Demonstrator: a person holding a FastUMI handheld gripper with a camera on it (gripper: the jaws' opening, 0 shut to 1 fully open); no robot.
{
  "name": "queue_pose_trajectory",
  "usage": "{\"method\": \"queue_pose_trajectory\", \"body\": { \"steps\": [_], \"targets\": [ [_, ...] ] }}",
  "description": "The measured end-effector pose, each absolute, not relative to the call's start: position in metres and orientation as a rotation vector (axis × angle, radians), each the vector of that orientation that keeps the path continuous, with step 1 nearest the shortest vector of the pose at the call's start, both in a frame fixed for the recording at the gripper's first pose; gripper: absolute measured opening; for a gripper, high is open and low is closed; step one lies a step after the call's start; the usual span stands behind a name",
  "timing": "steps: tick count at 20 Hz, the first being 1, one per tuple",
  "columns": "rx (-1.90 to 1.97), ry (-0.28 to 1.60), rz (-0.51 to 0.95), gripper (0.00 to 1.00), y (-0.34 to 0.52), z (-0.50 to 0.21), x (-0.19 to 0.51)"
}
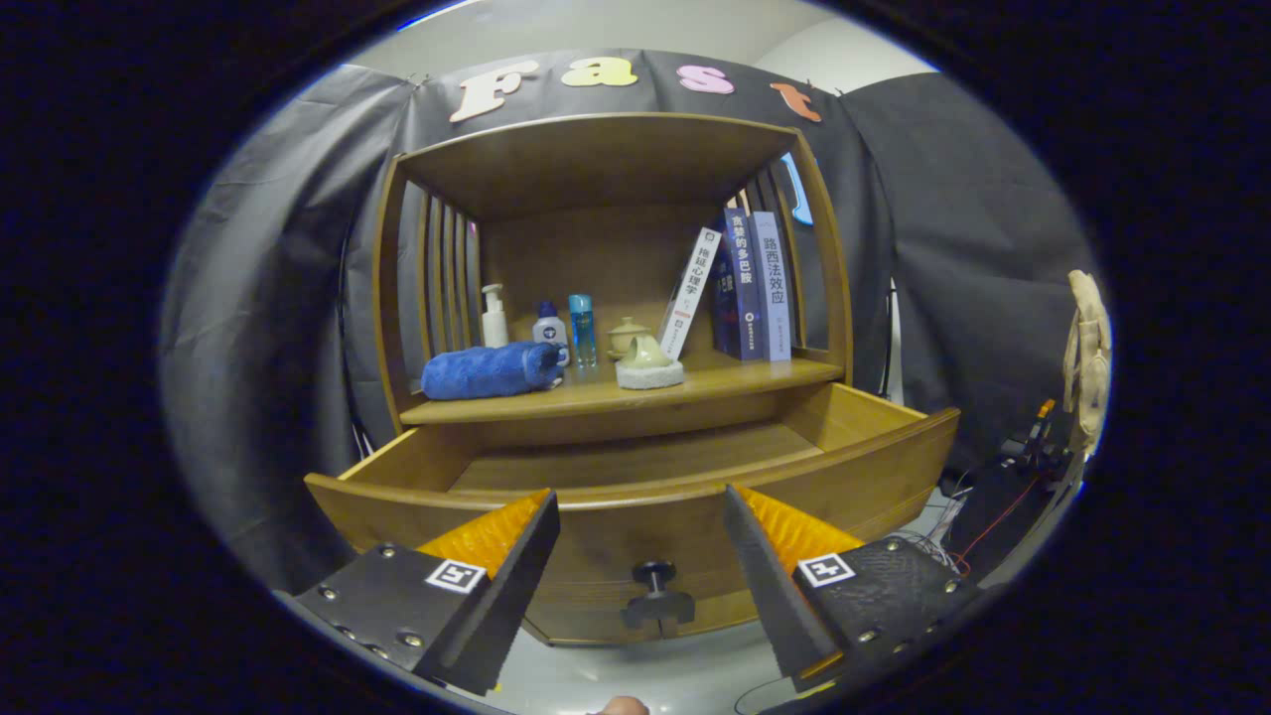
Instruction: Pull open the drawer, take out the items inside it, and place them on the countertop above the cabinet.
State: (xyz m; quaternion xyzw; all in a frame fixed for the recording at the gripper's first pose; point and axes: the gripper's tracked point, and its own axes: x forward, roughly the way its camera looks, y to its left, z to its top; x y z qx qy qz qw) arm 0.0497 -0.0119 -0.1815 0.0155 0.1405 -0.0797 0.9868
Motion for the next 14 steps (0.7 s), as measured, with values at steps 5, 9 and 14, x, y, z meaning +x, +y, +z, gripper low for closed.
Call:
{"method": "queue_pose_trajectory", "body": {
  "steps": [5, 9, 14],
  "targets": [
    [0.043, 0.327, -0.148, 0.98, -0.01, -0.202, 0.053],
    [0.032, 0.348, -0.118, 0.99, -0.005, -0.209, 0.057],
    [0.072, 0.337, -0.093, 0.98, -0.005, -0.211, 0.059]
  ]
}}
